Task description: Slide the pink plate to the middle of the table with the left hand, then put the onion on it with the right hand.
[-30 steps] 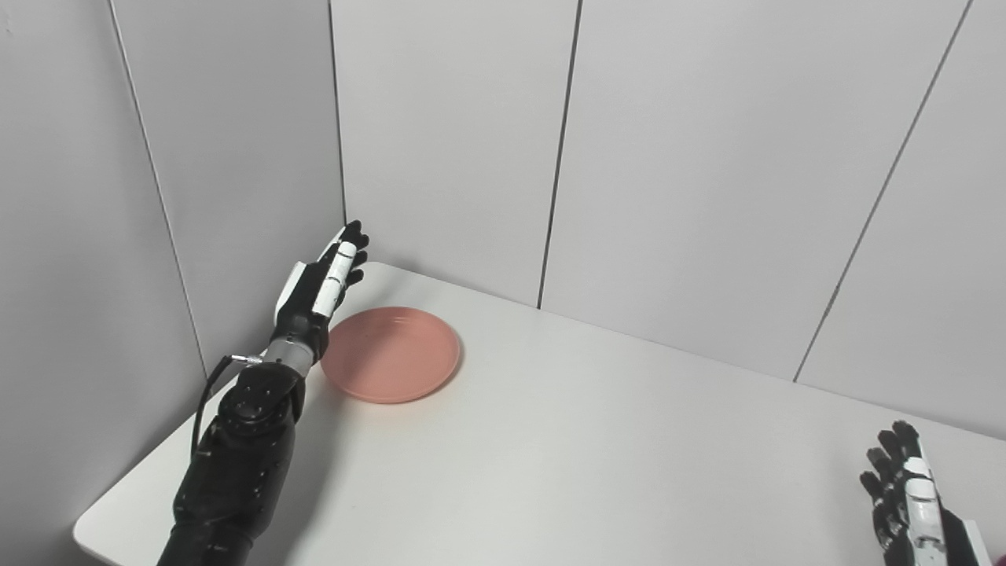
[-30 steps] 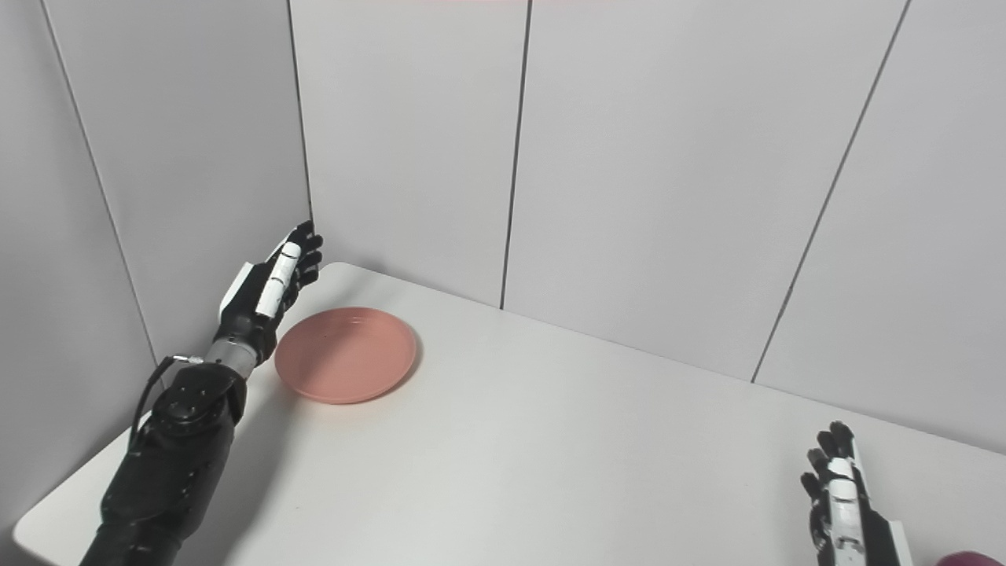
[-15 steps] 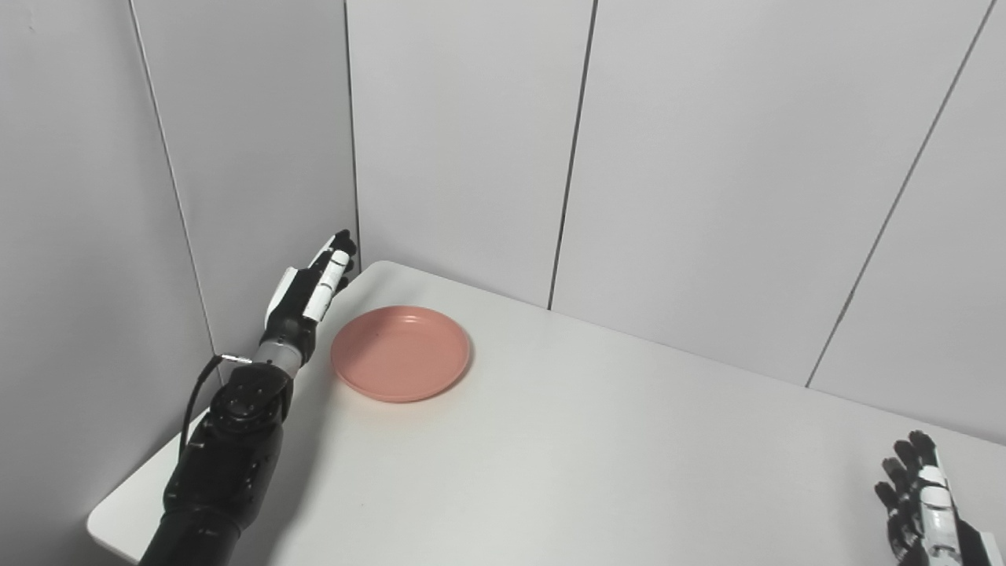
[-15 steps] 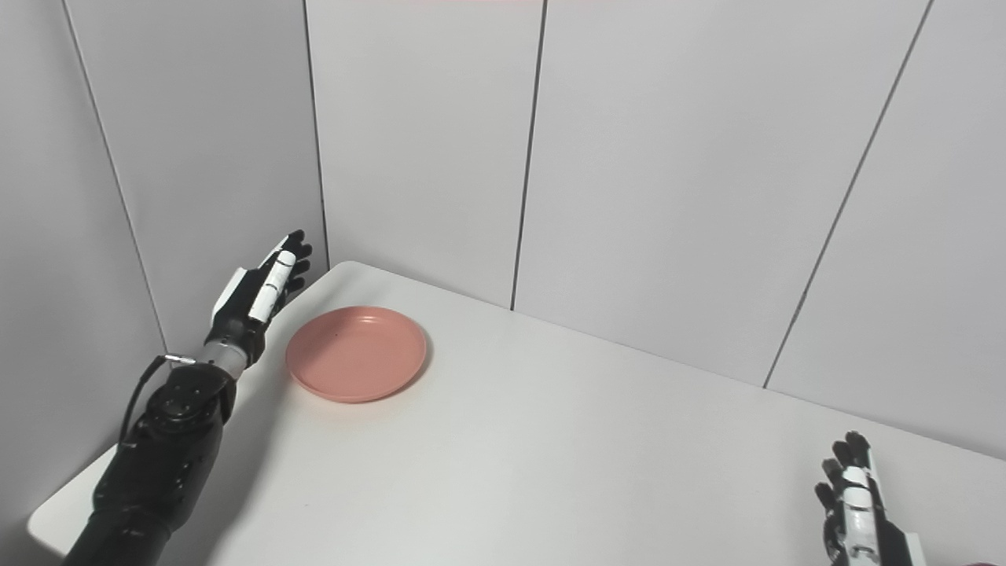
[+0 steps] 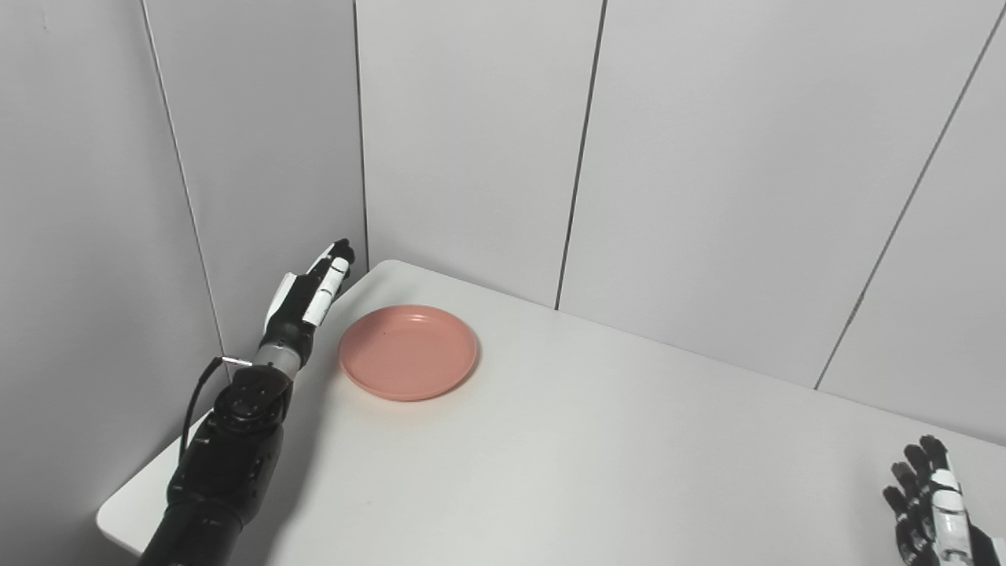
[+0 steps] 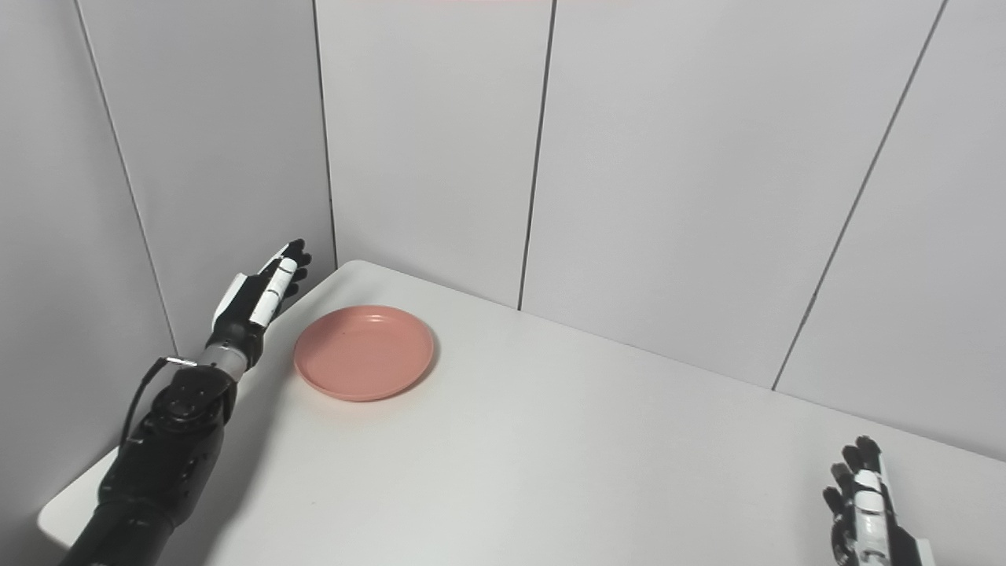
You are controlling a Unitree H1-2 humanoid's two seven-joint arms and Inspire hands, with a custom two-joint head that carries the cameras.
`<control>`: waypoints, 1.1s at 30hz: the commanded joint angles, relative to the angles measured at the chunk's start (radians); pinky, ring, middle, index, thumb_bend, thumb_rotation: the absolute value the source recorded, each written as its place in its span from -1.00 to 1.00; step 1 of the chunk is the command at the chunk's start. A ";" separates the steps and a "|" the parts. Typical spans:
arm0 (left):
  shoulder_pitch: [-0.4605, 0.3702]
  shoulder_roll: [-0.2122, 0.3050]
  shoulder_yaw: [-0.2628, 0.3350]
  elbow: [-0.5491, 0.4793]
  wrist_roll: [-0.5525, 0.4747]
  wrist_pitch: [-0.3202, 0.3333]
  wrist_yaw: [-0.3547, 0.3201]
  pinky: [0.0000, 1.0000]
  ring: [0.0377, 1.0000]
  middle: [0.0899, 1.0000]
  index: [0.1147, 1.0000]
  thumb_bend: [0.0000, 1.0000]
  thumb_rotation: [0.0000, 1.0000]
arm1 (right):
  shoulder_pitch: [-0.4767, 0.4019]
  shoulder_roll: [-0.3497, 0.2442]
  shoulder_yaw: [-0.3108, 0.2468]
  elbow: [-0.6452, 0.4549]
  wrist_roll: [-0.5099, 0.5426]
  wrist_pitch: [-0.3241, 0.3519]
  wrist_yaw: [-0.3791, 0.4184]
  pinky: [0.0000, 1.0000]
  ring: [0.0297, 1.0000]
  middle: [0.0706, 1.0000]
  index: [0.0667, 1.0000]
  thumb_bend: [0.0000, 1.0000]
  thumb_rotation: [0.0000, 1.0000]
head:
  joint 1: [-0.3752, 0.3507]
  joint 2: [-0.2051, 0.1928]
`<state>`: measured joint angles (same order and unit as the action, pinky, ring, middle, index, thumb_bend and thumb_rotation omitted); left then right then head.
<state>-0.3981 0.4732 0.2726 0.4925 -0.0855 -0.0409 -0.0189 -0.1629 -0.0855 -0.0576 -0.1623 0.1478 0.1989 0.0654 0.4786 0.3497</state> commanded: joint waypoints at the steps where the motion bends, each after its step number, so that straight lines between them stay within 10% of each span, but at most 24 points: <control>1: -0.067 0.030 0.001 -0.001 0.010 -0.052 0.013 0.94 0.89 0.85 0.81 0.32 1.00 | -0.028 -0.006 -0.002 -0.043 0.000 0.001 0.000 1.00 1.00 1.00 1.00 -0.59 1.00 | 0.001 0.002; 33: -0.126 -0.023 0.010 0.265 -0.065 -0.178 -0.001 0.89 0.85 0.82 0.75 0.48 1.00 | -0.014 -0.015 -0.004 -0.068 -0.001 0.018 0.004 1.00 1.00 1.00 1.00 -0.50 1.00 | 0.018 0.007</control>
<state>-0.4647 0.4344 0.2782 0.7743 -0.1455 -0.1816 -0.0212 -0.1565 -0.0949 -0.0579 -0.1873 0.1430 0.2241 0.0662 0.4970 0.3543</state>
